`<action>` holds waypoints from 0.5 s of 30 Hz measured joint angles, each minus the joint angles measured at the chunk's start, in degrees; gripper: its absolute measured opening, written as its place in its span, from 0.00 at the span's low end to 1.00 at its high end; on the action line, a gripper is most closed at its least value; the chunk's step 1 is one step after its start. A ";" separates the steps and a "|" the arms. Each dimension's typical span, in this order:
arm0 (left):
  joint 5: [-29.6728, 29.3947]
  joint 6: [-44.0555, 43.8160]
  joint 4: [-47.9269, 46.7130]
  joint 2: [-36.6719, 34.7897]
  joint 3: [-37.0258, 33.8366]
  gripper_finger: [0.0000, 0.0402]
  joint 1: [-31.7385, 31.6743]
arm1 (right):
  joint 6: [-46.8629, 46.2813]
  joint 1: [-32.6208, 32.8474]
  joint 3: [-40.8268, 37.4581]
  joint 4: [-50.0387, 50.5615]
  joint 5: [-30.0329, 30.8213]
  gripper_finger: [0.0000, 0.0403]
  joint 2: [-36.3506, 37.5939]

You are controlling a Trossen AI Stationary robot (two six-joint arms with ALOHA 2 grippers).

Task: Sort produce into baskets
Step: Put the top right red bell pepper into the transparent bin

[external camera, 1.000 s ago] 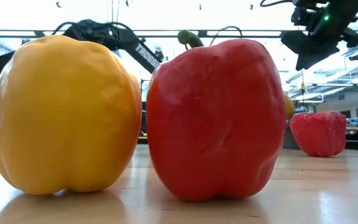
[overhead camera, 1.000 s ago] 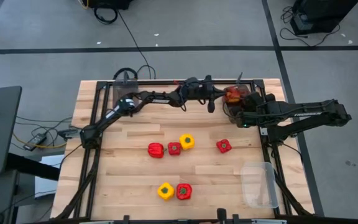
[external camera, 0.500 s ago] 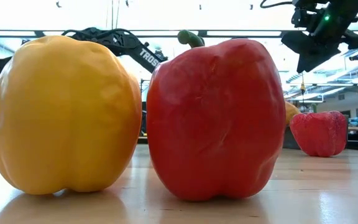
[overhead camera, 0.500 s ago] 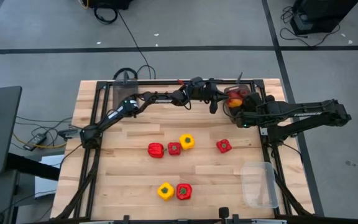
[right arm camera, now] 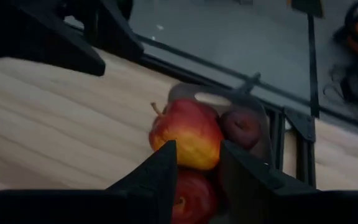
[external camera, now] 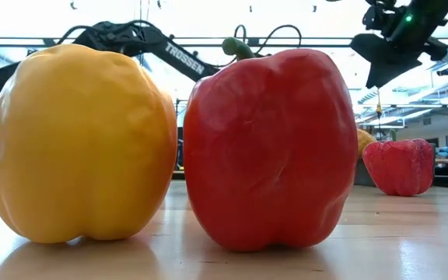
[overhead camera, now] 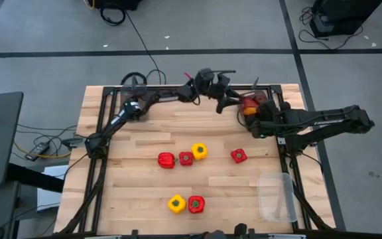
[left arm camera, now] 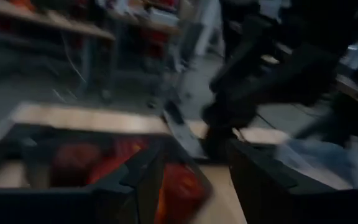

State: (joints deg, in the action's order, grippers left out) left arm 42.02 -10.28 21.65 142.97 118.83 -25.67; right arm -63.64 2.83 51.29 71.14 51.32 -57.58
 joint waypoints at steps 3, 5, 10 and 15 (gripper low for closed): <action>3.19 1.48 -9.20 -2.48 -0.02 0.44 -0.91 | 1.63 1.95 0.00 -2.06 2.59 0.33 -0.01; 3.29 5.28 -16.75 -4.70 -0.02 0.43 -1.27 | 2.49 2.91 0.00 -3.35 3.65 0.33 -0.01; -3.05 19.01 -35.52 -10.43 -0.02 0.41 -1.12 | 2.78 3.91 0.00 -4.54 4.62 0.33 -0.18; -8.06 23.52 -47.45 -14.46 -0.11 0.41 0.52 | 4.56 3.91 0.00 -6.11 3.97 0.33 -0.18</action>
State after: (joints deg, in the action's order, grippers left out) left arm 33.95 13.23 -25.80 128.51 118.72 -25.15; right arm -59.09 6.74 51.29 65.04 55.29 -57.76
